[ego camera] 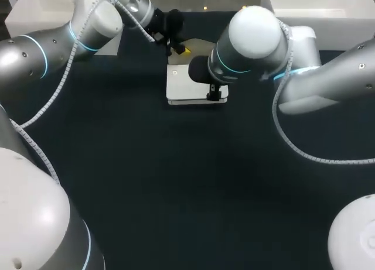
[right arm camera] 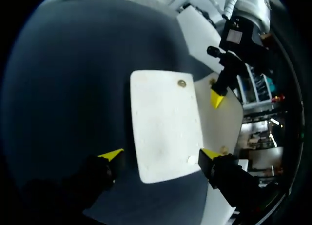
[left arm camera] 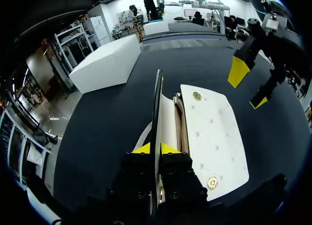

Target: Pick up the bag, open it, inspect its contents, close it, and place it on the opposite side

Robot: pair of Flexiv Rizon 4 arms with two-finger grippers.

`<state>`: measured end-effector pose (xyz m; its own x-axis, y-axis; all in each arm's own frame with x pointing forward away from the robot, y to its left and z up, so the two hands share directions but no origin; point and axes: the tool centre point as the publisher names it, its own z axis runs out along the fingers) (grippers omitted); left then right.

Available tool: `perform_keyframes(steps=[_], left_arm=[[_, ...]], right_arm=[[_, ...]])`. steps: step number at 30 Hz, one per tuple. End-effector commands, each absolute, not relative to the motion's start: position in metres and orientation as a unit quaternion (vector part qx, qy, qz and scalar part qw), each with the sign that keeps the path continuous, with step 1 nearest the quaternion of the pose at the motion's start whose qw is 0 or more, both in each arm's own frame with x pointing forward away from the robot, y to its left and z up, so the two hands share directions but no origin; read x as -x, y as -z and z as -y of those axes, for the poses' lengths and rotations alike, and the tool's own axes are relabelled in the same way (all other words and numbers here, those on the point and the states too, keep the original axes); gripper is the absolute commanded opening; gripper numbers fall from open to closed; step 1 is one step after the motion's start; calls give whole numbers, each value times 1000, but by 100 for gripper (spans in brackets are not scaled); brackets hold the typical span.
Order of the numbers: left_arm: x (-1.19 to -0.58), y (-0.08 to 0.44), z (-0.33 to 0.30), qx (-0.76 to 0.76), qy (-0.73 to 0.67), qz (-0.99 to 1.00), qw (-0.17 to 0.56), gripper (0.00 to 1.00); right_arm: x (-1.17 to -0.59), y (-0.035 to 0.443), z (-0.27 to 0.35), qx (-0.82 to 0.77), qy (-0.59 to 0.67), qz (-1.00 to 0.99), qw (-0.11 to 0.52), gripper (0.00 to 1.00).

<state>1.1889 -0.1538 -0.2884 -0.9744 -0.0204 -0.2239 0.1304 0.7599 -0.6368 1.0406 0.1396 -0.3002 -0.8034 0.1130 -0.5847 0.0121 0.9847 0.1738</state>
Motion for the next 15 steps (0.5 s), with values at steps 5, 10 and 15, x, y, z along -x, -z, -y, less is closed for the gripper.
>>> perform_keyframes(steps=[5, 10, 15], left_arm=[[-1170, 257, 147, -31, 339, -935, 104, 0], [-1159, 247, 146, -38, 340, -935, 93, 0], [-1149, 242, 146, -41, 337, -936, 88, 0]], right_arm=[[-1036, 276, -135, -34, -77, -951, 298, 100], [-1041, 268, -134, -36, -72, -952, 295, 27], [-1044, 260, -135, -33, -70, -952, 295, 0]])
